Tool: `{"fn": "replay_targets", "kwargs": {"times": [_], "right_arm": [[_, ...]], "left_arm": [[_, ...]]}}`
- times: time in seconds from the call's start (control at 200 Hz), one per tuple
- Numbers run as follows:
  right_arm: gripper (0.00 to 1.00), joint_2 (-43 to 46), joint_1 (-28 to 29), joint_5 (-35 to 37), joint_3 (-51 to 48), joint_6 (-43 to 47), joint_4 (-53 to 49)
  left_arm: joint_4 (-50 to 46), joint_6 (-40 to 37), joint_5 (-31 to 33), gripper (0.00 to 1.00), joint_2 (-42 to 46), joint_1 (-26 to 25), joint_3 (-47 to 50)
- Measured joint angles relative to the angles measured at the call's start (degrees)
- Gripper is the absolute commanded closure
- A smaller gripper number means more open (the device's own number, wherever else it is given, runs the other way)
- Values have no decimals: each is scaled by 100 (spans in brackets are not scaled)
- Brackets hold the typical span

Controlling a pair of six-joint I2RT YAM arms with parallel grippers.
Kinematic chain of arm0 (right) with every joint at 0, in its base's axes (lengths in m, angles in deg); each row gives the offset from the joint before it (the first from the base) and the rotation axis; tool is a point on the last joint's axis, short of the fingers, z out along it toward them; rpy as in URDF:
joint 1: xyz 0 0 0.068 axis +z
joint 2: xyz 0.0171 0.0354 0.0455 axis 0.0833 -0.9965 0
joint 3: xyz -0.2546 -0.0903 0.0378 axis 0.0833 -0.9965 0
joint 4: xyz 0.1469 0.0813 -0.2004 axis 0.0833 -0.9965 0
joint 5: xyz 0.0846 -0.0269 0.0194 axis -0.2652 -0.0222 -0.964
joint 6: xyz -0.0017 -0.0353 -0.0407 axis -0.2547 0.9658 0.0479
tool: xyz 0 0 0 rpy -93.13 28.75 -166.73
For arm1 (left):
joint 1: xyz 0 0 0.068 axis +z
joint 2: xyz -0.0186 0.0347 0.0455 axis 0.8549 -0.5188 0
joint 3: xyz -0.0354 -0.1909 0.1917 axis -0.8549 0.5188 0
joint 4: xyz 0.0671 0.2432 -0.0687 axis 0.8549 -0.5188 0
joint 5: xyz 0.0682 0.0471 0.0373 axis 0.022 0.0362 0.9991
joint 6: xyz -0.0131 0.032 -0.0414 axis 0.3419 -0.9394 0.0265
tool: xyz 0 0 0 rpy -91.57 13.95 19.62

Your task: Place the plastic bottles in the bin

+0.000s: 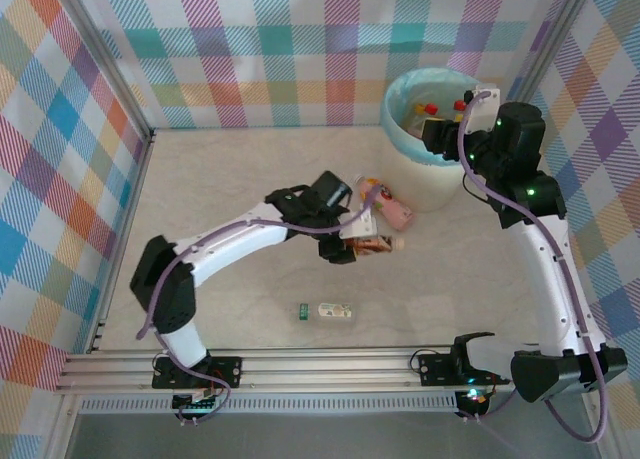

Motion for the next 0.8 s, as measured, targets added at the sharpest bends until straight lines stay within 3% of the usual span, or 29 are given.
{"fn": "replay_targets", "kwargs": {"times": [0.405,0.8], "right_arm": [[32,-251,7,-2339,109,-284,468],[32,-531,214,-3810,133,-317,492]], "left_arm": [[1803,2288,-481,37,1285,616,608],[2955,3143,-400,37,1928,756,1207]]}}
